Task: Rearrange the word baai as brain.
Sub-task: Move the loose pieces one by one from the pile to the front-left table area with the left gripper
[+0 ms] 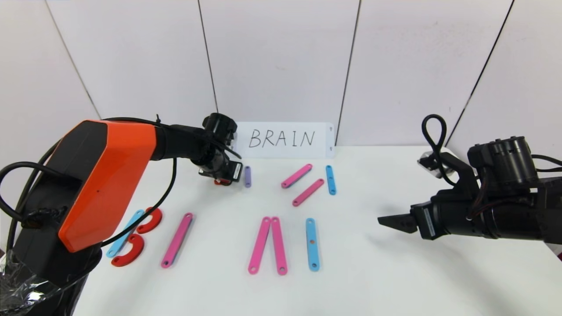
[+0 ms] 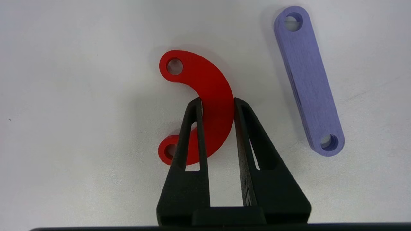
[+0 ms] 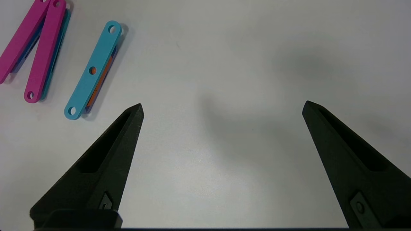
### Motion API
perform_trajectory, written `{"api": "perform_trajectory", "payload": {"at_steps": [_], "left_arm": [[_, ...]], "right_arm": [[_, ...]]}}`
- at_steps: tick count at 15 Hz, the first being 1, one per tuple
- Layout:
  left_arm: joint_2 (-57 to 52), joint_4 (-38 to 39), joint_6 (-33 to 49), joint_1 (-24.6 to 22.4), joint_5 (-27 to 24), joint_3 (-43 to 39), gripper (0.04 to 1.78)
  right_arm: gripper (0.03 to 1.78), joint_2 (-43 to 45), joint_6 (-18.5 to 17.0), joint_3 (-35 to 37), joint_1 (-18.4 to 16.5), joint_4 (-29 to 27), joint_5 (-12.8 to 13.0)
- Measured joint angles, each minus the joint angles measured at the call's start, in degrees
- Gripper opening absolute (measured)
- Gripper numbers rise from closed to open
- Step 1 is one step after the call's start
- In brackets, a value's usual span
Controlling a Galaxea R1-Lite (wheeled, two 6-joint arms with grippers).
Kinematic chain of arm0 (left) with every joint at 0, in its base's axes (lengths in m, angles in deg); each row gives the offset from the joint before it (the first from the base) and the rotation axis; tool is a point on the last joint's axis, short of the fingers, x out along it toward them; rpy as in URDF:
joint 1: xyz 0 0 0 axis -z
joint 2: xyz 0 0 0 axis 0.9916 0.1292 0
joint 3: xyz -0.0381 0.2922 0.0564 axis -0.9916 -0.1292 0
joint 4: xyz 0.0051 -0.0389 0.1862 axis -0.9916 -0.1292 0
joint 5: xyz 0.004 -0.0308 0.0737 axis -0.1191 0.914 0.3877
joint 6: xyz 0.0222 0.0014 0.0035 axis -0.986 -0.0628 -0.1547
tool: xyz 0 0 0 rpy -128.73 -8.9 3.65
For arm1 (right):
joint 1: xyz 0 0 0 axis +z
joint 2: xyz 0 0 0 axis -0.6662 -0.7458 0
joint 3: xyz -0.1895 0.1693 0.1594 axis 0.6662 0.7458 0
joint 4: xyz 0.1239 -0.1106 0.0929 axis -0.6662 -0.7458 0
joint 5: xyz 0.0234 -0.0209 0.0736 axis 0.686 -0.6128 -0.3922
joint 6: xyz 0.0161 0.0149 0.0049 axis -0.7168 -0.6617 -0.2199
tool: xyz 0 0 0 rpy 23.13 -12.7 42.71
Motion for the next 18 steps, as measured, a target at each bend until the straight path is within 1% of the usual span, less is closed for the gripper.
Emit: {"api": "perform_trajectory", "payload": {"at_steps": [15,17,18], "left_arm": [[-4.77,-1.97,0.50,-0.39,0.18,-1.05,0.29],[-5.88,-4.21,0.59,-0.39,0.66,-1.29,0.29],[-6.64,-6.36,1.08,-0.34,1.76,-1.50,0.29]], "right_arm": [[1.73,-0.17,0.00,0.26,0.66,0.06,0.55],[1.73,-0.17,0.00,0.28,0.69,0.06,0.52],[1.73,-0.17,0.00,0.28,0.69,0.06,0.52]]}}
